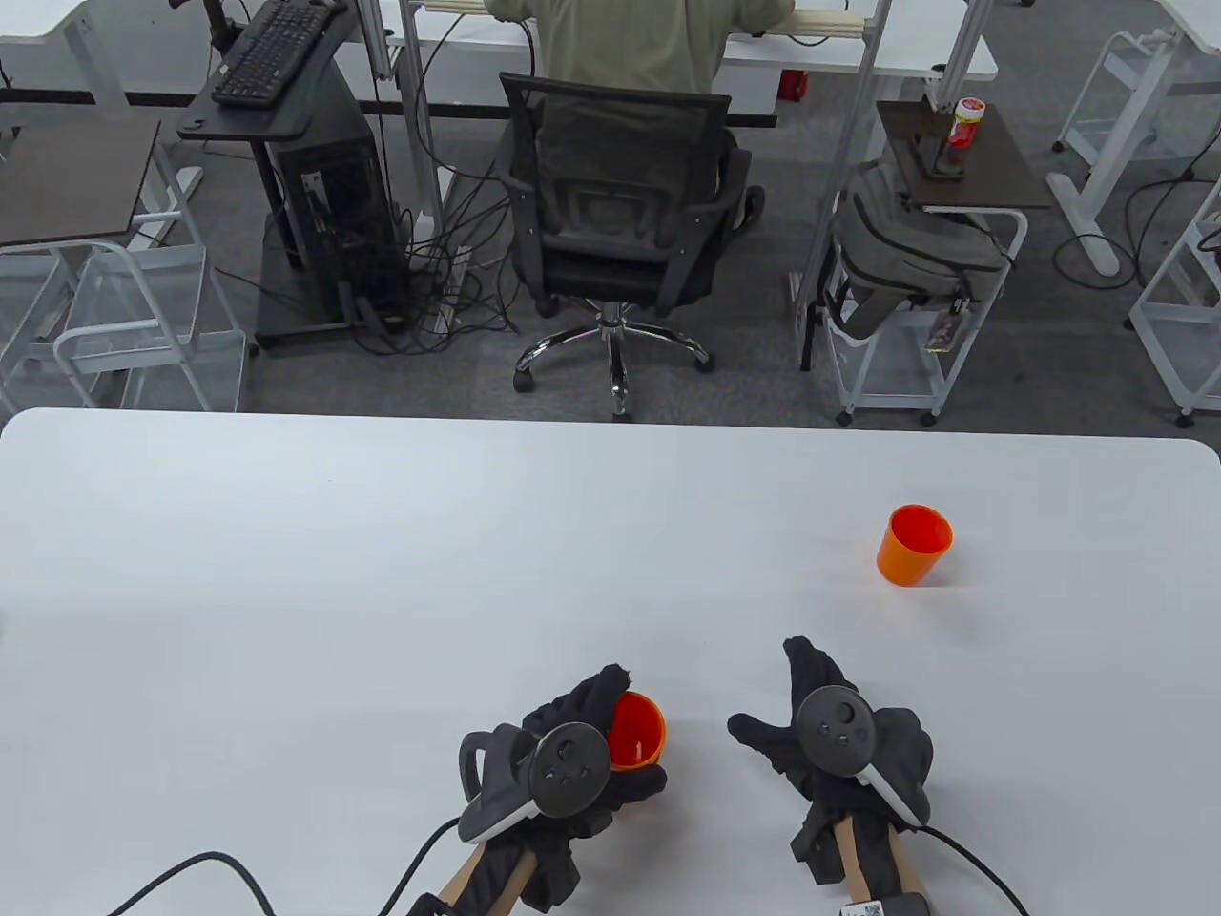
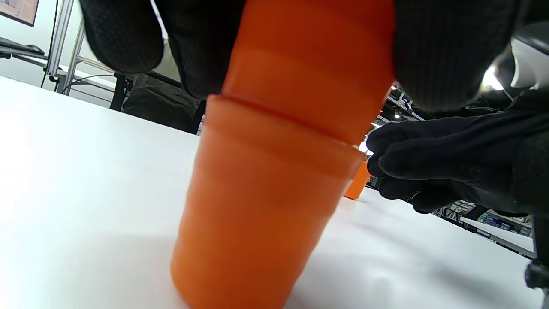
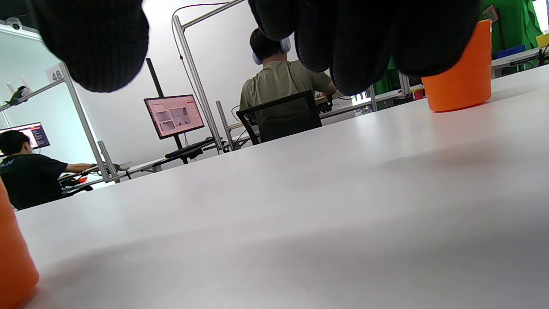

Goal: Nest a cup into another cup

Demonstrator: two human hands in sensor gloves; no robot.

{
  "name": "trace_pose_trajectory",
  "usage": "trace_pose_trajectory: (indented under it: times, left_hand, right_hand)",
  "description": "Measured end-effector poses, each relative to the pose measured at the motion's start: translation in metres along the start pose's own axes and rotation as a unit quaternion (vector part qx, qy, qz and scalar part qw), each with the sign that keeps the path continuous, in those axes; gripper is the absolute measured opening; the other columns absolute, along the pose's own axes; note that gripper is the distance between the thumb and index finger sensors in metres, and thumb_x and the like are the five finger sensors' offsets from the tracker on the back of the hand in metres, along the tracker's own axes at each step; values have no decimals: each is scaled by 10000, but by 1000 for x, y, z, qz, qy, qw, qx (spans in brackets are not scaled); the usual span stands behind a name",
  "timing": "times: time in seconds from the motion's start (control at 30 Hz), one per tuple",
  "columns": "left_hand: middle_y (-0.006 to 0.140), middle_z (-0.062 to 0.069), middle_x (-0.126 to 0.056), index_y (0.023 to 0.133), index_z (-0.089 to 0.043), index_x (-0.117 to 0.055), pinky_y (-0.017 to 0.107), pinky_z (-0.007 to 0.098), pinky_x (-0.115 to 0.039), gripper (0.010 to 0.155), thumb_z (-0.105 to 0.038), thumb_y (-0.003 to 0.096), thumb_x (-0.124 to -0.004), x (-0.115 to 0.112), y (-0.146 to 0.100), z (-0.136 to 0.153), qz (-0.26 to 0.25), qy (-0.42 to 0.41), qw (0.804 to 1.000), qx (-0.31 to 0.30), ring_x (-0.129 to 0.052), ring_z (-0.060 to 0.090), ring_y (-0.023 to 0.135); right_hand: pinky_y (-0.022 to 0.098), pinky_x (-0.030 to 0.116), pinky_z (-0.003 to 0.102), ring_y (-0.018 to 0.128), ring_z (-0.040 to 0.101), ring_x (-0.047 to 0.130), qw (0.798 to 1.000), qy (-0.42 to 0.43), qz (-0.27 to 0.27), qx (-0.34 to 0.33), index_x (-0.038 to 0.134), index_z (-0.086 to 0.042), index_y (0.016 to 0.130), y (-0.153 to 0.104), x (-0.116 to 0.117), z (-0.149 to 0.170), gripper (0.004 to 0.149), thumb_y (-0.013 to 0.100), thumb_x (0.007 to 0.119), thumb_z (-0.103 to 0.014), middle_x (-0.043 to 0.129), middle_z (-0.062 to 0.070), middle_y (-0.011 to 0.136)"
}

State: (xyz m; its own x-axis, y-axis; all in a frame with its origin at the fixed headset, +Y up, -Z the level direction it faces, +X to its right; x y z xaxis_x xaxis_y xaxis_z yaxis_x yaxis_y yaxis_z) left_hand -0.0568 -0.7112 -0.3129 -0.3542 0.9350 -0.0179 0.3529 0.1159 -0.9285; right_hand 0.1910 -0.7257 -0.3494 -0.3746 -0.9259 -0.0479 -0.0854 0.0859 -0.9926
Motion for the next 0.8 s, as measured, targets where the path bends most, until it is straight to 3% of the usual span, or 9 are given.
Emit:
trace_pose_trajectory:
  times: [0.23,0.33,0.47,0.6,0.8]
  left_hand:
    - [1147,204,-695,1148,-56,-479,695,610,-735,1065,-784,428,-774,-1,0,2,9,-10,1000,0,-833,382,985]
    - [1205,224,-590,1169,-61,-409,712,652,-687,1107,-802,421,-751,3,-1,4,19,-22,1000,-12,-747,417,1048]
    - [1220,233,-552,1174,-79,-407,718,673,-657,1081,-803,438,-724,22,-4,14,-18,-63,998,-15,-682,449,1076]
    - [1223,250,-521,1175,-77,-412,717,685,-637,1045,-794,471,-700,40,-8,33,-70,-90,993,11,-640,491,1078]
    - [1230,270,-472,1178,-82,-408,721,699,-610,1029,-791,487,-688,49,-12,62,-86,-114,989,49,-580,516,1088]
  right_hand:
    - [627,634,674,933,526,695,1000,-4,-3,4,374,24,1131,0,0,1,1017,459,818,-598,537,322,1102]
    - [639,620,678,945,524,686,1000,-4,-5,5,373,20,1132,0,0,1,1017,459,818,-598,533,319,1107]
    - [653,603,674,965,530,658,1000,2,-1,8,365,16,1135,0,-2,3,1019,460,817,-599,515,319,1117]
    - [667,577,676,985,540,617,999,22,30,19,355,11,1139,1,-20,13,1026,459,816,-601,484,326,1130]
    - [682,528,689,1011,551,545,992,52,86,79,327,2,1146,19,-61,62,1038,458,816,-604,431,329,1147]
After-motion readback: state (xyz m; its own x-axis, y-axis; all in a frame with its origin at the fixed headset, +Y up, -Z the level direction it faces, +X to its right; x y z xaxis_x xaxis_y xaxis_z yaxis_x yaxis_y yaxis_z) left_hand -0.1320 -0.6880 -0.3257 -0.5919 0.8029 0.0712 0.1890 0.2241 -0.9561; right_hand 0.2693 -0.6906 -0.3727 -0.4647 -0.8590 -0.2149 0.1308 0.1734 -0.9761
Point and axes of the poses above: the tracker on the back of each hand, its own z axis roughly to the little-finger side, its own y axis roughly from the wrist to the fingertips, x = y × z, the point moved 4 cm from there along y, roughly from the wrist to the fingertips
